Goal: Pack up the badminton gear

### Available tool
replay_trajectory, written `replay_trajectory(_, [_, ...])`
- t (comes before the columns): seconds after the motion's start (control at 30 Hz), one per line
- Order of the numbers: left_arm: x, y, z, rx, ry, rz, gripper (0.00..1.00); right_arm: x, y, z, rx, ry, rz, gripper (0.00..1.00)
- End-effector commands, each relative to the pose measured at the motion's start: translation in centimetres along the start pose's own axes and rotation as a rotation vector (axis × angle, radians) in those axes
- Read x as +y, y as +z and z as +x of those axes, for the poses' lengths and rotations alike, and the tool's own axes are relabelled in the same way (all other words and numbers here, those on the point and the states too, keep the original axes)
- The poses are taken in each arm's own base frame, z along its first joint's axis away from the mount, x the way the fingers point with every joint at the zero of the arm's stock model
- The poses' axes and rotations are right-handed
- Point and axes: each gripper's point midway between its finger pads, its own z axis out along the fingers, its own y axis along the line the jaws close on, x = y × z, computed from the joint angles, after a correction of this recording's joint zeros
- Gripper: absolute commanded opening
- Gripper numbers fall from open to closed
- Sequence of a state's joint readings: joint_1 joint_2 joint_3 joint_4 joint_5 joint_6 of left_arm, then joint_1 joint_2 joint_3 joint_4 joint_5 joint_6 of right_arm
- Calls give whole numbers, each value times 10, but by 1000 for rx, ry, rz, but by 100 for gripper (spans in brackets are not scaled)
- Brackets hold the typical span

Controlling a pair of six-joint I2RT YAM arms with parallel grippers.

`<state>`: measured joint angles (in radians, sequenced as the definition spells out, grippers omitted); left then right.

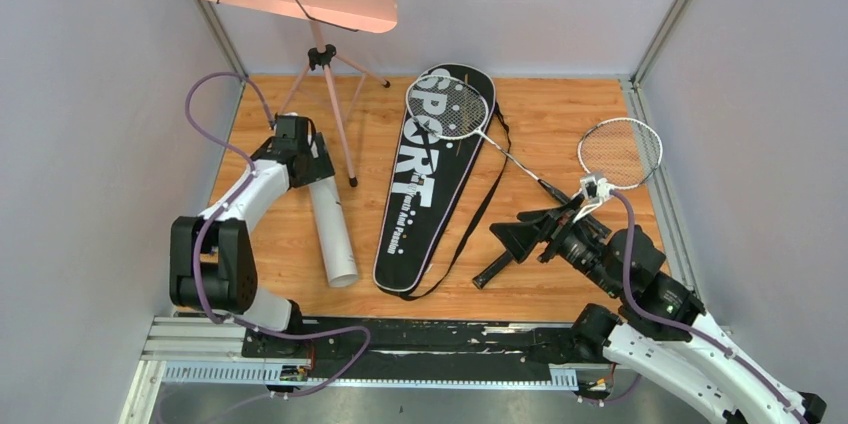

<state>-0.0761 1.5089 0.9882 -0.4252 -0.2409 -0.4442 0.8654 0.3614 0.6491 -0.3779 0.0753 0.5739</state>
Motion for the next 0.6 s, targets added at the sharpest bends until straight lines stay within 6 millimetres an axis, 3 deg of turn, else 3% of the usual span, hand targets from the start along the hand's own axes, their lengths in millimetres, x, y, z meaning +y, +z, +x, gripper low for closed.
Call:
replay_trajectory(0.0, [2, -42, -26, -97, 3, 48, 100, -26, 9, 14, 5, 128, 139, 100])
replay_trajectory(0.13, [-1, -77, -28, -129, 17, 125, 100, -41, 19, 30, 27, 231, 222, 100])
replay_trajectory(0.3, [-30, -124, -25, -179, 5, 372, 100, -43, 33, 39, 91, 33, 191, 99])
replay_trajectory(0.47, [-79, -171, 6, -139, 76, 753, 100, -63, 45, 46, 116, -111, 252, 97])
replay_trajectory(0.57, [-93, -193, 26, -132, 172, 868, 100, -76, 57, 47, 141, -213, 306, 95])
